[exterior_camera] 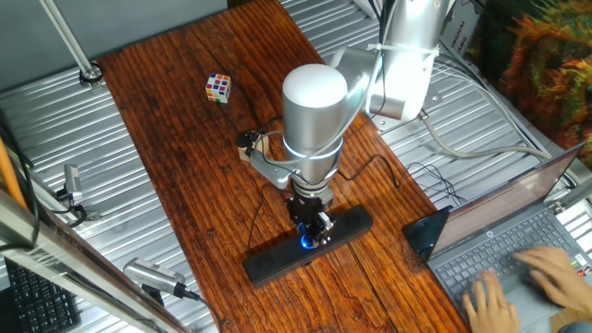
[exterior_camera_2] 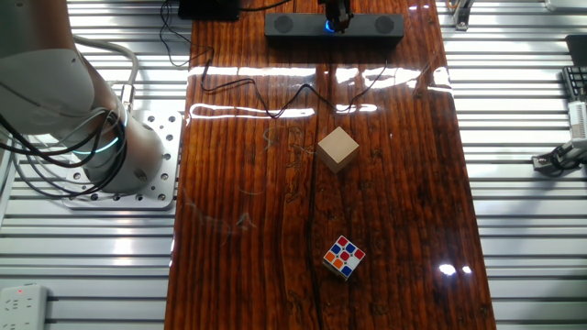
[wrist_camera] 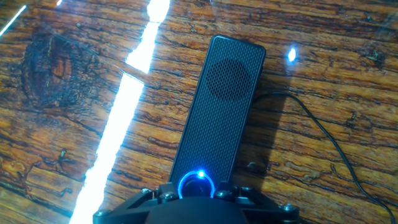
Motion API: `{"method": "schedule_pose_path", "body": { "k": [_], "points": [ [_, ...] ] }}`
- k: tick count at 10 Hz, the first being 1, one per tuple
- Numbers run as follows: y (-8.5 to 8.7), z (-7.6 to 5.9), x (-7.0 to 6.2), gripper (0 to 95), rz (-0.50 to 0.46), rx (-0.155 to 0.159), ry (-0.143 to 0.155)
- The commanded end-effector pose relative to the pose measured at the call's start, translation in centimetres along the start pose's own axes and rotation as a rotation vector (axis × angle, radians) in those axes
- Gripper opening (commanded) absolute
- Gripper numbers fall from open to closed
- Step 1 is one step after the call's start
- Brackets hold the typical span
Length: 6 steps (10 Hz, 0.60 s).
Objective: Turn the knob to increase the volume of the speaker
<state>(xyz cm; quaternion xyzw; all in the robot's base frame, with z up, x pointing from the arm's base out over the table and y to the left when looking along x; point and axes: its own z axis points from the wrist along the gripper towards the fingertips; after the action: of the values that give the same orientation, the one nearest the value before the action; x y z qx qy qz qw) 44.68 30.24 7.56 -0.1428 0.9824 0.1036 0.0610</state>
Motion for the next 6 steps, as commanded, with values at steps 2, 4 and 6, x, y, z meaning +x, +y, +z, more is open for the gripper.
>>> {"method": "schedule_pose_path", "body": {
  "k": [2, 4, 6],
  "points": [
    [-0.02, 0.05, 0.1, 38.0, 0.0, 0.002, -0.005],
    [-0.03, 0.09, 0.11, 38.0, -0.001, 0.002, -0.008],
    [-0.04, 0.15, 0.12, 38.0, -0.002, 0.003, -0.008]
  ]
}}
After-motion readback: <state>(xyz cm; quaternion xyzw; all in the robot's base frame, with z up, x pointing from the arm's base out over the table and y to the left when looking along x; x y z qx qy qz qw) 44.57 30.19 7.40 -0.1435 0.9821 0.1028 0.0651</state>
